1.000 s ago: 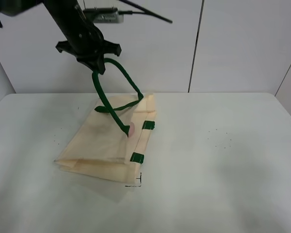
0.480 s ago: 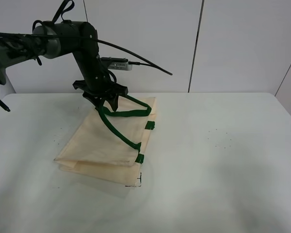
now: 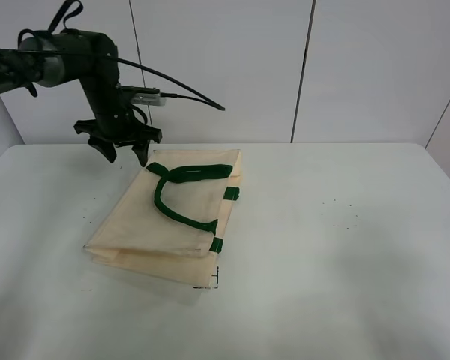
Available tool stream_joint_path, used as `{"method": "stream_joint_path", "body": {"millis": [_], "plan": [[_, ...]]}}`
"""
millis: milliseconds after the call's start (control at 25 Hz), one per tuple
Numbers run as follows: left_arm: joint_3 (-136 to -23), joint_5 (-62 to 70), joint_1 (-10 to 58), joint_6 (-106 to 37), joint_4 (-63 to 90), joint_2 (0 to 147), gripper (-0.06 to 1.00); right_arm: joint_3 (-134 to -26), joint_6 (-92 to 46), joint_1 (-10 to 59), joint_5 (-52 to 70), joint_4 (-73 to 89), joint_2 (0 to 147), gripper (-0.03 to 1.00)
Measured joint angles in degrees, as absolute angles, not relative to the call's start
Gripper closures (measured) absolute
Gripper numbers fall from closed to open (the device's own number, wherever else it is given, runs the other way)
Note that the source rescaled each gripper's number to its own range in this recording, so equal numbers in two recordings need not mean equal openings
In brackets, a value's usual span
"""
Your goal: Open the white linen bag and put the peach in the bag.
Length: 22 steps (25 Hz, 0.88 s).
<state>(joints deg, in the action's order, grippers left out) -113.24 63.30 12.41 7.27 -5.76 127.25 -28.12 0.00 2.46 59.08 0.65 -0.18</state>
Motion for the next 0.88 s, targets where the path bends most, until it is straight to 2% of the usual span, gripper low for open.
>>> {"method": "stream_joint_path", "body": {"millis": [240, 440, 680, 880], "plan": [[-113.2, 63.8, 4.5, 5.7, -4.7, 127.2, -0.06, -28.1, 0.0, 2.5, 59.1, 0.6, -0.2, -0.03], [-113.2, 65.0, 0.9, 5.0, -4.1, 126.8, -0.06, -28.1, 0.0, 2.5, 59.1, 0.6, -0.2, -0.03], [-109.1, 65.7, 0.2, 4.1, -4.1, 121.0, -0.06, -28.1, 0.0, 2.5, 59.1, 0.6, -0.2, -0.03], [-99.3, 66.3, 0.2, 3.7, -4.1, 110.4, -0.06, -28.1, 0.0, 2.5, 59.1, 0.6, -0.2, -0.03]]}}
